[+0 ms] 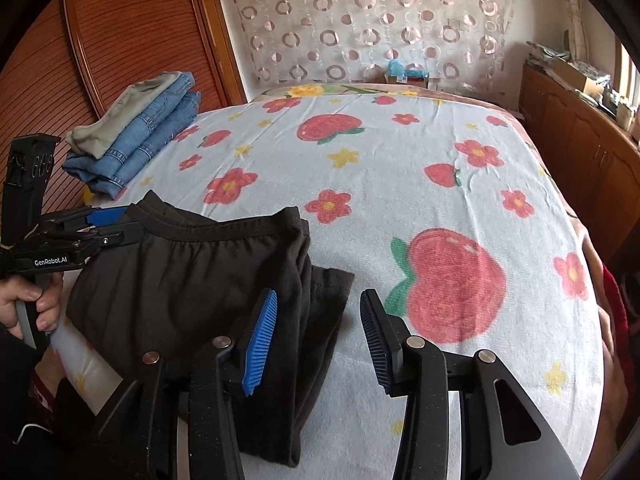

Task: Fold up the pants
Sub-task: 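Grasp the folded pants edge with both grippers and lift it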

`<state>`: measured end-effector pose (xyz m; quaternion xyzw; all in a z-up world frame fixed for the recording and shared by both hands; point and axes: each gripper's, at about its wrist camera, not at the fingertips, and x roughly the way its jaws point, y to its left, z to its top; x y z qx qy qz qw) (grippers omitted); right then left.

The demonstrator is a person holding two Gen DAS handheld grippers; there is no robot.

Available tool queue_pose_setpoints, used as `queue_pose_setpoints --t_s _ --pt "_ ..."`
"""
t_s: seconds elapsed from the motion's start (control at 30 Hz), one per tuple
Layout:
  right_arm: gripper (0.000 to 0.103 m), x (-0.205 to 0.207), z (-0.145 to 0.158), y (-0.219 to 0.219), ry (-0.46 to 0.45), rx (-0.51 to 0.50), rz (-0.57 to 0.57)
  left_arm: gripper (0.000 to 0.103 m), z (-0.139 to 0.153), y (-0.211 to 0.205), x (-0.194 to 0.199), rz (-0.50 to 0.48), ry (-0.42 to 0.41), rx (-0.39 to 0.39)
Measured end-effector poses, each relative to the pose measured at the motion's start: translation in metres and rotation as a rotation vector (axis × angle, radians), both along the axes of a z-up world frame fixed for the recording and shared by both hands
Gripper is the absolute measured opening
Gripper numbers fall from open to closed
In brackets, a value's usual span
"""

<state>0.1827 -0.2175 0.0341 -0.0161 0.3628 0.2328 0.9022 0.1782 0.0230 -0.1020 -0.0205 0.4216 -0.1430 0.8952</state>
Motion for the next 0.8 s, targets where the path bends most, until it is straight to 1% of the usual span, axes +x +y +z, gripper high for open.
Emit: queue_pose_setpoints --t_s 0.17,0.37,0.4,0.5,0.57,0.63,0.67,0.7,0.73,0.8 --pt "0.045 0.006 -0.004 0.008 0.006 -0.019 -0.008 0.061 -0.003 -0.001 0.003 0.004 0.008 -0.006" --pt "0.045 0.005 -0.006 0.011 -0.014 -0.029 -0.013 0.06 -0.003 -0.001 0.002 0.002 -0.002 -0.001" --pt "0.045 0.005 -0.006 0.011 -0.014 -0.028 -0.011 0.055 -0.004 -0.001 0.002 -0.001 -0.005 0.0" --pt "0.045 0.005 -0.007 0.013 -0.012 -0.017 0.01 0.044 -0.004 -0.005 0.0 -0.014 -0.006 -0.006" --pt "0.045 0.006 -0.007 0.015 -0.015 -0.03 0.012 0.041 -0.004 -0.006 -0.001 -0.019 -0.008 -0.008" --pt "0.039 0.006 -0.008 0.016 -0.019 -0.036 0.016 0.038 -0.004 -0.006 -0.001 -0.023 -0.008 -0.017" --pt "0.032 0.006 -0.008 0.017 -0.019 -0.032 0.023 0.033 -0.003 -0.006 -0.001 -0.027 -0.007 -0.023" --pt "0.023 0.007 -0.008 0.016 -0.012 -0.02 0.034 0.031 -0.003 -0.006 -0.002 -0.029 -0.009 -0.025" --pt "0.018 0.007 -0.008 0.017 0.001 -0.003 0.047 0.029 -0.002 -0.006 -0.002 -0.031 -0.01 -0.03" --pt "0.016 0.007 -0.009 0.019 0.0 -0.01 0.06 0.02 -0.001 -0.005 -0.003 -0.042 -0.004 -0.059"
